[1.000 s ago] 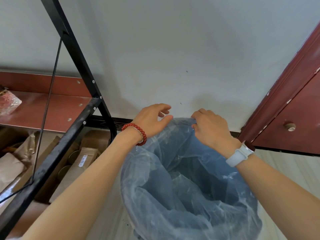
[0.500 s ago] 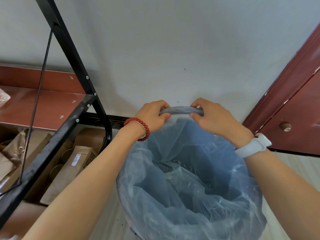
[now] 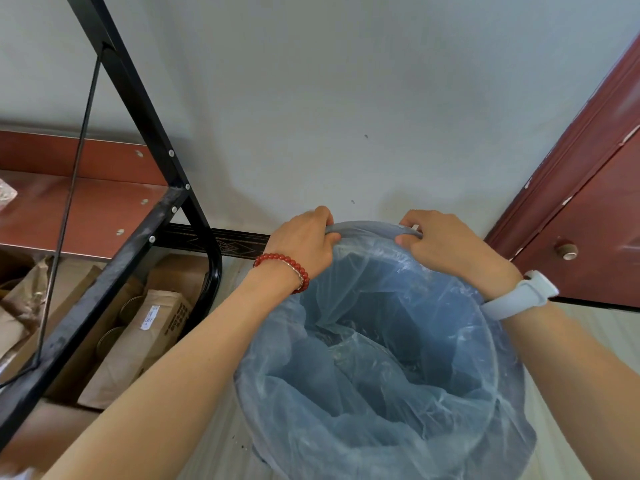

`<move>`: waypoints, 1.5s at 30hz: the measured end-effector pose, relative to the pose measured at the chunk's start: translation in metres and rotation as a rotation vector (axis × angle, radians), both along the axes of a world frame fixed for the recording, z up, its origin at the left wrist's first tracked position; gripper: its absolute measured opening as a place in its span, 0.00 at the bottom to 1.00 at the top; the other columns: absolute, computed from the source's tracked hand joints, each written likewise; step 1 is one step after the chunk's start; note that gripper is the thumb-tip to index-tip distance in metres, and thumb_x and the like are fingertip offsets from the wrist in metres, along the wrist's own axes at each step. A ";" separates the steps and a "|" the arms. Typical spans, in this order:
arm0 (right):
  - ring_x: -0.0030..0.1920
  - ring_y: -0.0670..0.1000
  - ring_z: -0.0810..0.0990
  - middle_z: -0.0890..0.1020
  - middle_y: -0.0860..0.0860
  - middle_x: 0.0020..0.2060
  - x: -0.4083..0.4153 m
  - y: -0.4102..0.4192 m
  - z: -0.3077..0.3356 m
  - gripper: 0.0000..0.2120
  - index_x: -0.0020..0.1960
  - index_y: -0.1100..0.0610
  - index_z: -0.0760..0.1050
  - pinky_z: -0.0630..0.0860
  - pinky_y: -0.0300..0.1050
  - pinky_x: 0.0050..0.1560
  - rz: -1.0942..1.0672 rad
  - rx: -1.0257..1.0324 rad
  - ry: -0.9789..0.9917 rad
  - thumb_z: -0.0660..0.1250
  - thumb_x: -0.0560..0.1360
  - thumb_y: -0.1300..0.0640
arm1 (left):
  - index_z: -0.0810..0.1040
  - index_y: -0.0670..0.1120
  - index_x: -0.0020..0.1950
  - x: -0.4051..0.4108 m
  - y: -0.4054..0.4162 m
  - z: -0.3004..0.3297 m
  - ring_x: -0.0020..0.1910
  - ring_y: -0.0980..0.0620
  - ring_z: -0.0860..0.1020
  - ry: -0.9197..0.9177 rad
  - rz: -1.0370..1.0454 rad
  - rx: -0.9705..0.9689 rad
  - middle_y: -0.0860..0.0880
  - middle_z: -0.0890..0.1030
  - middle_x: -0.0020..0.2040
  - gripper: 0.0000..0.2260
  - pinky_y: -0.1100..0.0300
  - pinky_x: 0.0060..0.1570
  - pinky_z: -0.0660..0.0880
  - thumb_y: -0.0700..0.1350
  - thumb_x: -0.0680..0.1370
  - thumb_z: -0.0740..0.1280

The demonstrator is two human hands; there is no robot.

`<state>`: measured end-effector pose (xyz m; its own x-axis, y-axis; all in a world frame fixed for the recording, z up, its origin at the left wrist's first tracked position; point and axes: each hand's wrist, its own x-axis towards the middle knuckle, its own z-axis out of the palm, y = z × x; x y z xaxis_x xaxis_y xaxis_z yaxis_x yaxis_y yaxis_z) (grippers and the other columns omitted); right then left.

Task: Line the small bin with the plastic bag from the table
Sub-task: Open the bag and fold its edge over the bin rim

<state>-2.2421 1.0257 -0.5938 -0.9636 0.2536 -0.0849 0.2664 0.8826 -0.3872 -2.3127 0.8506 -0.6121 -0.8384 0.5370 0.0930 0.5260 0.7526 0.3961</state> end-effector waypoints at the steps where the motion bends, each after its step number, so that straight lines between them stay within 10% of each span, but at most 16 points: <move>1: 0.48 0.59 0.76 0.80 0.58 0.53 0.001 -0.001 0.000 0.13 0.58 0.56 0.73 0.69 0.46 0.46 -0.002 0.046 0.003 0.60 0.76 0.54 | 0.72 0.42 0.55 0.001 0.000 -0.002 0.49 0.40 0.77 0.039 0.003 -0.010 0.43 0.74 0.55 0.10 0.52 0.45 0.72 0.47 0.78 0.59; 22: 0.51 0.59 0.77 0.74 0.58 0.56 -0.005 -0.022 -0.030 0.15 0.62 0.56 0.72 0.73 0.48 0.44 0.071 0.173 0.117 0.55 0.79 0.53 | 0.75 0.40 0.57 -0.005 -0.017 -0.024 0.52 0.40 0.76 -0.029 0.035 0.016 0.42 0.71 0.60 0.12 0.51 0.54 0.72 0.43 0.79 0.58; 28: 0.66 0.58 0.69 0.68 0.57 0.67 -0.006 -0.010 -0.013 0.24 0.73 0.50 0.57 0.65 0.52 0.66 0.145 -0.052 -0.081 0.51 0.79 0.44 | 0.65 0.40 0.58 0.002 -0.033 -0.013 0.52 0.36 0.76 -0.111 0.165 -0.242 0.36 0.77 0.55 0.11 0.51 0.44 0.69 0.44 0.80 0.51; 35: 0.53 0.61 0.76 0.77 0.60 0.54 -0.008 -0.010 -0.014 0.10 0.54 0.60 0.73 0.71 0.50 0.48 0.098 0.158 -0.088 0.60 0.76 0.57 | 0.74 0.39 0.58 -0.011 -0.059 0.027 0.55 0.43 0.77 -0.361 -0.114 -0.710 0.42 0.79 0.57 0.22 0.57 0.53 0.72 0.56 0.77 0.58; 41: 0.54 0.59 0.75 0.75 0.55 0.55 -0.007 -0.031 0.003 0.11 0.58 0.57 0.71 0.72 0.51 0.46 0.149 0.231 0.178 0.57 0.77 0.56 | 0.72 0.44 0.64 -0.006 -0.036 0.030 0.61 0.47 0.74 -0.161 -0.105 -0.042 0.45 0.76 0.64 0.17 0.60 0.60 0.67 0.48 0.77 0.62; 45: 0.53 0.58 0.74 0.74 0.55 0.55 -0.007 -0.033 0.015 0.11 0.57 0.57 0.73 0.70 0.49 0.44 0.159 0.199 0.264 0.58 0.77 0.56 | 0.77 0.45 0.59 -0.007 -0.016 0.030 0.55 0.48 0.77 -0.135 -0.097 0.176 0.46 0.81 0.56 0.12 0.67 0.48 0.65 0.44 0.76 0.63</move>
